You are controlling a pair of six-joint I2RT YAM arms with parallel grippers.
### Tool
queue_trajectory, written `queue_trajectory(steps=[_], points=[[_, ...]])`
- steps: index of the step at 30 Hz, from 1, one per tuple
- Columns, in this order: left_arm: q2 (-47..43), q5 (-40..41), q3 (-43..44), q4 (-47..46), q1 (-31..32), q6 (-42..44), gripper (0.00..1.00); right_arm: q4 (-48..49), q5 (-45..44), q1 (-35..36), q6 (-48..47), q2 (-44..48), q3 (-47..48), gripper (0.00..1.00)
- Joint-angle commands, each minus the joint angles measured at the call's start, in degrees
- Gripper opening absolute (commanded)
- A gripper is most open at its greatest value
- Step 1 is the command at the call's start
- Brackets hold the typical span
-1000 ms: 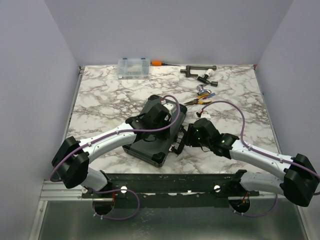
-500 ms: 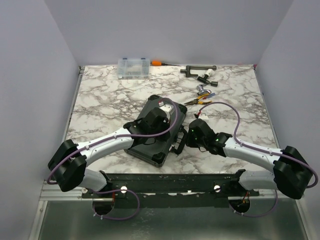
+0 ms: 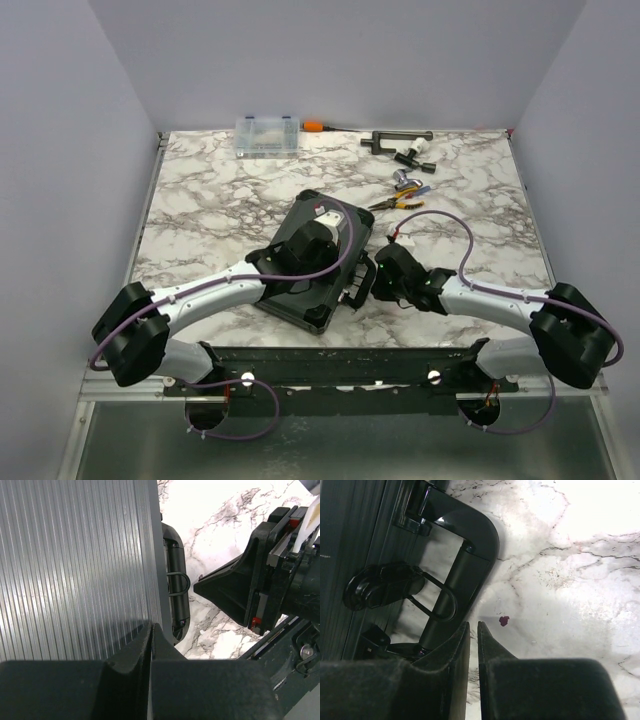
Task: Pack up texas hold em set
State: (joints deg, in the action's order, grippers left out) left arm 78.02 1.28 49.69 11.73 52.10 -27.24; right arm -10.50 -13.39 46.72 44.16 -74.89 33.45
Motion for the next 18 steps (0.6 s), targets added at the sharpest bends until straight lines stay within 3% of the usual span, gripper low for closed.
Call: queue_trajectory(steps=[1,18], points=[[1.92,-2.51,-4.29,7.17,2.08,-1.76,0.0,3.11,0.98,-0.57,1.01,-1.13,-0.8,0.14],[0.95,-2.71,-5.35,7.17,2.4,-2.53,0.0,4.35,2.16,-2.3,-0.59,-2.9,1.37,0.11]])
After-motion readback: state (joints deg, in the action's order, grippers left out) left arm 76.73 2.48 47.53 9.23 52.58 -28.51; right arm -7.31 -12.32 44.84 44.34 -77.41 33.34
